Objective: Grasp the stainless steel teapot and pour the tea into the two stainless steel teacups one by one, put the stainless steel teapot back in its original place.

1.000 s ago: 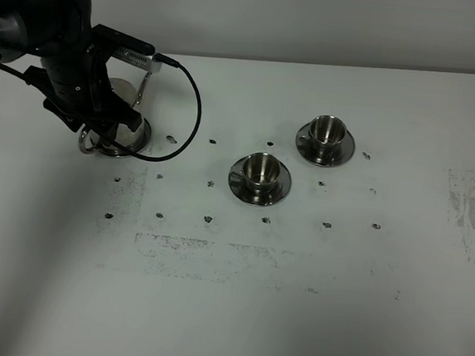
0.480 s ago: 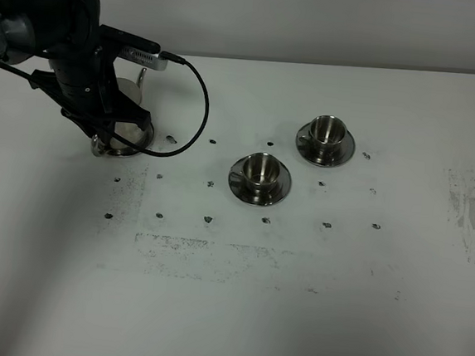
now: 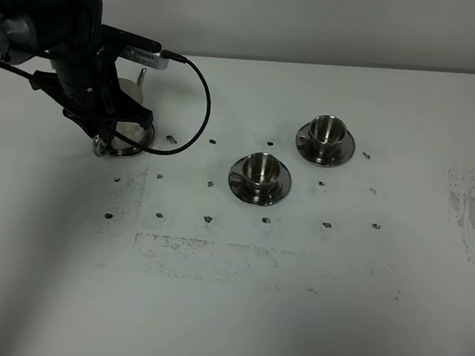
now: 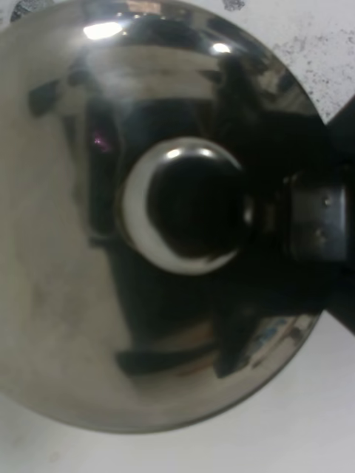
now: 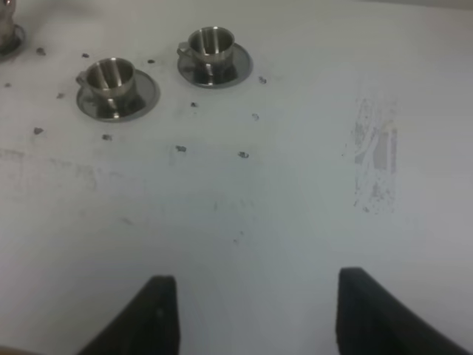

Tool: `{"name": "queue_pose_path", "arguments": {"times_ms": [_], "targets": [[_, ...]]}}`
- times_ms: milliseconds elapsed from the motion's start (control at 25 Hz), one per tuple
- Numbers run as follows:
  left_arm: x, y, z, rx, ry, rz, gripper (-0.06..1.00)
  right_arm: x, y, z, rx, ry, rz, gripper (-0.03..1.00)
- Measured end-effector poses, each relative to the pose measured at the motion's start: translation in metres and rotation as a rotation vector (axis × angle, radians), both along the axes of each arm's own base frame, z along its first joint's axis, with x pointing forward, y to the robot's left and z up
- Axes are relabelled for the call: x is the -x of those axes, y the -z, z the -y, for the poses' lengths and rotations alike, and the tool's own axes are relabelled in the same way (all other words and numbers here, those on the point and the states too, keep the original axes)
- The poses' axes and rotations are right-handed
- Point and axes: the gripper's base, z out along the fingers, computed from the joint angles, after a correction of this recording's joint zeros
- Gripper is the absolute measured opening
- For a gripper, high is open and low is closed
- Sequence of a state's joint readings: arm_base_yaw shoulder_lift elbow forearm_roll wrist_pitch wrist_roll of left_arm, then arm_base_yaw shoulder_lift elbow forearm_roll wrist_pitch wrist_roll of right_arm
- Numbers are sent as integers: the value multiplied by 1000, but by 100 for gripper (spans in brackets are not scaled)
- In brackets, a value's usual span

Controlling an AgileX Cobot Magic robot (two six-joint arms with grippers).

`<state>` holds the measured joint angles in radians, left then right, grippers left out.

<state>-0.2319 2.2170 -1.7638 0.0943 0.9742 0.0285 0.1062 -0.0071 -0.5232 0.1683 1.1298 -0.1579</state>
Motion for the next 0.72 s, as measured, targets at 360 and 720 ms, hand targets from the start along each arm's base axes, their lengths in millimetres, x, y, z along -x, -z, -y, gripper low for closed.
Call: {"name": "queue_pose_path", "arguments": {"times_ms": [360,720], "targets": [[4,-19,-1,4,5,18,19,0,0,0,0,0,0,46],[12,-45,-1,-29,290,-36,19,0,0,0,0,0,0,46]]}}
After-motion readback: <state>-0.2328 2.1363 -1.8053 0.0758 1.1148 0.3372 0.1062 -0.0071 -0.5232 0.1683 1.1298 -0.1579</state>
